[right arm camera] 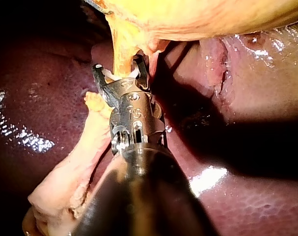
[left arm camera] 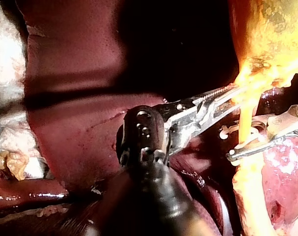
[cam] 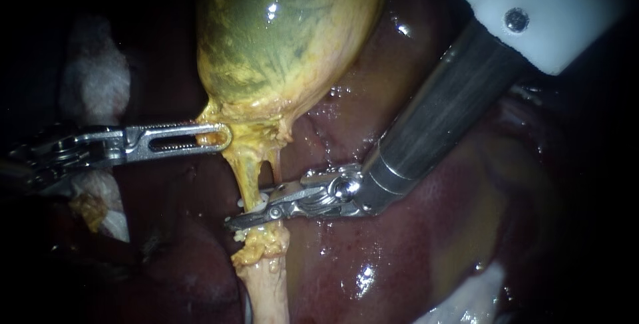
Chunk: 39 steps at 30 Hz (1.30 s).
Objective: Clipping second clip left tube
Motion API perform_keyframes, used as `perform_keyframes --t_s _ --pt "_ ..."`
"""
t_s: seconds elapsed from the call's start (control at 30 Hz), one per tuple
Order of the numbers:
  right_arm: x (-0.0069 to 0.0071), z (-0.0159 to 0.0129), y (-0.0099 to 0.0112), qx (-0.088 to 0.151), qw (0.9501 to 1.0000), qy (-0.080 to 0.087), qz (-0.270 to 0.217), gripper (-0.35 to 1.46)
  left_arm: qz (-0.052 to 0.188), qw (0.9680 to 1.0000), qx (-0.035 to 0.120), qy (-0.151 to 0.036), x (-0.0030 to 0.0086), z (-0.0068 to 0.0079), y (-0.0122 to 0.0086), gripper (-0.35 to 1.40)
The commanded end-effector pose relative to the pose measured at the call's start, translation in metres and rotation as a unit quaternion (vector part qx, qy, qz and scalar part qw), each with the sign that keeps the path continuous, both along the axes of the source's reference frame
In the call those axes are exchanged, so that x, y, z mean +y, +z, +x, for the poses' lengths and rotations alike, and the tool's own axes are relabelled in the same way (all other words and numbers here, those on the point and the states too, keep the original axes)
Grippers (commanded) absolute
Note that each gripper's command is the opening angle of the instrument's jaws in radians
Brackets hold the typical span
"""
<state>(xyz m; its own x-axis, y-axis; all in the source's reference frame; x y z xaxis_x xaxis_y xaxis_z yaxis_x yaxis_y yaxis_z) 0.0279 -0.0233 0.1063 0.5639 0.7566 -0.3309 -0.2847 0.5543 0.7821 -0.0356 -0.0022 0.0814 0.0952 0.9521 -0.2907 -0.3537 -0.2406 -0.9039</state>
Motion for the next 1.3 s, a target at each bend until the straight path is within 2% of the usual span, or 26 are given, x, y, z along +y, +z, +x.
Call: perform_keyframes --t_s 0.03,0.6,0.7,0.77,0.93,1.0,1.3 --pt "0.0 0.0001 0.0001 0.0 1.0 0.001 0.0 0.53 0.0 1.0 0.0 0.0 0.0 0.0 0.0 -0.35" --pt "-0.0002 0.0002 0.001 0.0 1.0 -0.002 -0.004 0.46 -0.001 1.0 0.001 0.0 -0.0002 -0.0002 0.0001 -0.35" --pt "-0.0001 0.0 0.0011 -0.001 1.0 -0.001 -0.001 0.39 -0.001 1.0 0.001 0.0 -0.0002 -0.0002 0.0001 -0.35" --pt "0.0 -0.0001 0.0013 -0.001 1.0 -0.001 -0.001 0.26 0.002 1.0 0.0 -0.001 -0.0002 -0.0003 0.0001 -0.35" --pt "0.0003 -0.0004 0.0015 0.004 0.9998 -0.011 0.018 -0.14 0.002 1.0 0.0 -0.002 -0.0003 -0.0003 0.0 -0.35" --pt "0.0004 -0.0004 0.0017 0.007 0.9994 -0.01 0.032 -0.32 0.002 1.0 0.0 -0.002 -0.0003 -0.0003 0.0 -0.35" --pt "0.0008 -0.0007 0.0022 0.013 0.9982 -0.001 0.059 -0.35 0.004 1.0 0.0 -0.003 -0.0004 -0.0004 0.0 -0.35"
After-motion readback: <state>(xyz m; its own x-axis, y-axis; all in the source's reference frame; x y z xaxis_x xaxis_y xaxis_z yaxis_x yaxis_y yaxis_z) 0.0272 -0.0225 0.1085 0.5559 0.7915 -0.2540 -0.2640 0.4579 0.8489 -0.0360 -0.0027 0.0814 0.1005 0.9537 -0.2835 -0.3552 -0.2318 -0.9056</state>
